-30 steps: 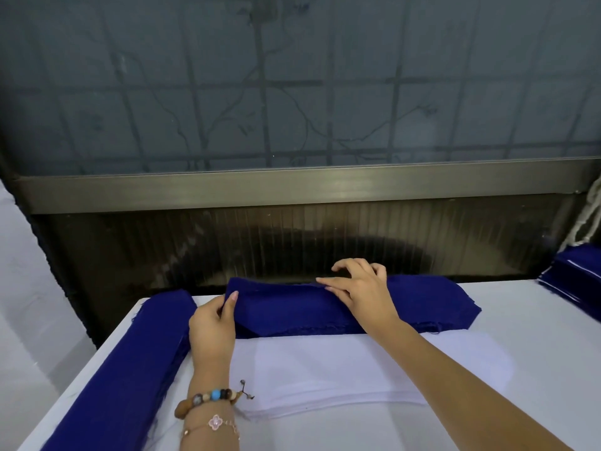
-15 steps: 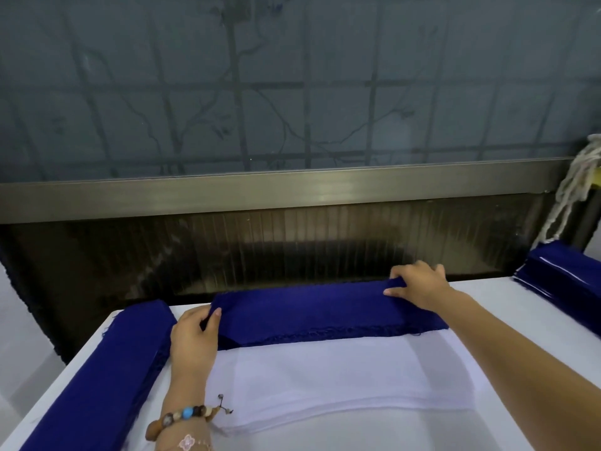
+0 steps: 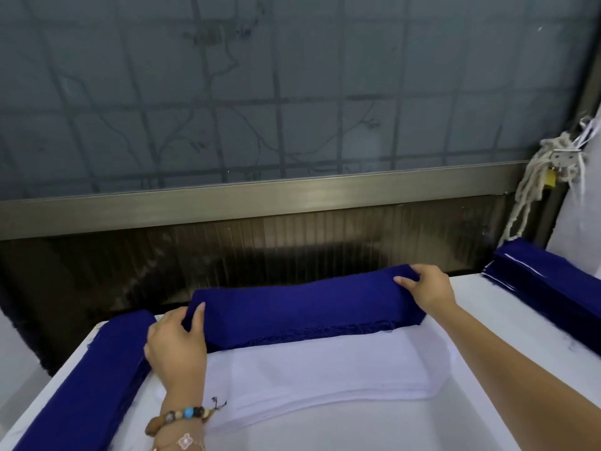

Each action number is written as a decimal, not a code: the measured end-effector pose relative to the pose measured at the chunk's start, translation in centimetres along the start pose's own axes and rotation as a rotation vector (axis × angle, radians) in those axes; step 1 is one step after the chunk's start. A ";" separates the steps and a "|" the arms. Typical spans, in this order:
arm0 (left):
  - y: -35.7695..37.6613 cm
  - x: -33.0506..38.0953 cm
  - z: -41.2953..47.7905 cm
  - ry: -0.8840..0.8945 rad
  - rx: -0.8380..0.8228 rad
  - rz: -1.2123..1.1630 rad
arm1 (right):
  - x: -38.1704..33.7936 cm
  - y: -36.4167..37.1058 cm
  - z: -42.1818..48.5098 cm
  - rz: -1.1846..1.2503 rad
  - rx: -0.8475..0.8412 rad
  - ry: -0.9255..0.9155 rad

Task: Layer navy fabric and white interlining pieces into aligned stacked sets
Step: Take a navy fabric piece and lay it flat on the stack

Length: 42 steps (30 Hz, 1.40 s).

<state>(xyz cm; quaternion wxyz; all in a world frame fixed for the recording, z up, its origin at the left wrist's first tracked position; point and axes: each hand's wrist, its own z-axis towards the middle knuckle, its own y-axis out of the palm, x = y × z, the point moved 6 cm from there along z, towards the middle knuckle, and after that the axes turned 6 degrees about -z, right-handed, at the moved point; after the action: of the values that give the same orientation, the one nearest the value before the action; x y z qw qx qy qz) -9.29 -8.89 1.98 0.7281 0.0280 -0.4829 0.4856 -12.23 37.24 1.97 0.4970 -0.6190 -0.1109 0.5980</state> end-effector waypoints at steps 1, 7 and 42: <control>-0.3 0.6 -0.5 -0.011 0.025 -0.037 | -0.3 -0.5 -0.3 0.094 0.007 -0.015; -2.7 2.2 -1.5 -0.093 0.009 -0.368 | -1.2 -5.0 -2.5 0.431 0.129 -0.060; -10.5 -3.0 -12.6 -0.234 -0.264 0.037 | 6.6 -5.1 -20.8 -0.137 -0.058 -0.069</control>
<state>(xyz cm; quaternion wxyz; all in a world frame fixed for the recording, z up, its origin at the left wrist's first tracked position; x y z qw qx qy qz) 6.77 -10.01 -2.42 0.6552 -0.0203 -0.6245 0.4247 9.52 34.44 -2.70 0.5146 -0.6031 -0.1873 0.5800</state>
